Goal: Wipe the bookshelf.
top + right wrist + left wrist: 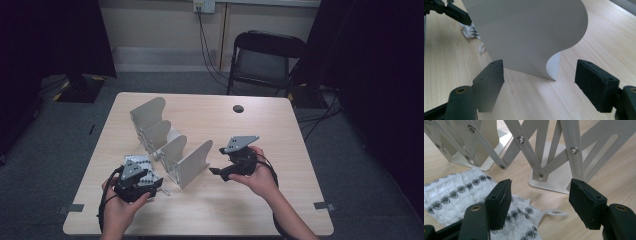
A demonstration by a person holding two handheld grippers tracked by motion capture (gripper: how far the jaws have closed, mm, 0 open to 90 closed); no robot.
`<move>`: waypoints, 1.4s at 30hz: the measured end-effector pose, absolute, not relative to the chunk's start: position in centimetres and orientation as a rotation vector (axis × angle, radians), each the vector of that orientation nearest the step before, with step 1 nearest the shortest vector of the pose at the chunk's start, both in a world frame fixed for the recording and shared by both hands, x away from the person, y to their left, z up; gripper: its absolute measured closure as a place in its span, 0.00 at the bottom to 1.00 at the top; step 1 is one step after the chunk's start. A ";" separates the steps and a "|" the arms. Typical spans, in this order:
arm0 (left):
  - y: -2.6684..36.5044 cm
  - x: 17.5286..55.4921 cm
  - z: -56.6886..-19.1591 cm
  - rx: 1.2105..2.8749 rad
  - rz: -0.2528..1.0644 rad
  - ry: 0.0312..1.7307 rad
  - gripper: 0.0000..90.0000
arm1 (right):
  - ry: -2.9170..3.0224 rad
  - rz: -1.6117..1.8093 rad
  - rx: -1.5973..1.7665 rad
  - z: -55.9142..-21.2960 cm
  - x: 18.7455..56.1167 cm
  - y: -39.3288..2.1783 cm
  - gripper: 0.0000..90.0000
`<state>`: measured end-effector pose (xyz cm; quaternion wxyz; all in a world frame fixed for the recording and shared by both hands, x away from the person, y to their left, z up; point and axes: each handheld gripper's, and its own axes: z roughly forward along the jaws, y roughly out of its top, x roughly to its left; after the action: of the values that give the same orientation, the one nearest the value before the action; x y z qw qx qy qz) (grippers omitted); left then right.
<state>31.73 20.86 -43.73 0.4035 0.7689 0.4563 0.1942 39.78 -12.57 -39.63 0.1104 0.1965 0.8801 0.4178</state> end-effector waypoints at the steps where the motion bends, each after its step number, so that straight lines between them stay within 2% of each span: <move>1: 20.9 31.9 -43.6 1.943 0.489 1.149 0.38 | 2.588 1.221 0.574 -39.7 39.7 -12.6 0.25; 12: 21.4 34.0 -43.3 1.924 0.494 1.141 0.41 | 2.571 1.224 0.591 -39.1 39.8 -13.0 0.25; 16: 22.0 34.9 -42.5 1.912 0.522 1.168 0.41 | 2.579 1.224 0.598 -40.1 39.4 -13.4 0.25; 18: 22.1 35.1 -41.8 1.903 0.534 1.153 0.46 | 2.585 1.226 0.611 -40.8 39.1 -13.7 0.25; 24: 22.3 36.0 -39.5 1.881 0.563 1.142 0.48 | 2.603 1.208 0.628 -42.4 38.6 -14.4 0.25; 27: 22.2 36.6 -39.0 1.885 0.548 1.140 0.52 | 2.608 1.204 0.642 -43.0 38.4 -14.8 0.25; 34: 21.7 37.5 -38.4 1.929 0.575 1.124 0.52 | 2.617 1.196 0.667 -44.1 38.0 -15.7 0.25; 42: 21.7 38.4 -38.1 1.962 0.574 1.110 0.58 | 2.623 1.200 0.676 -45.0 37.6 -16.1 0.25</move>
<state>38.36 21.74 -38.14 0.3965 0.7744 0.4380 0.2265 37.62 -16.08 -44.97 0.0893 0.2272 0.8818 0.4034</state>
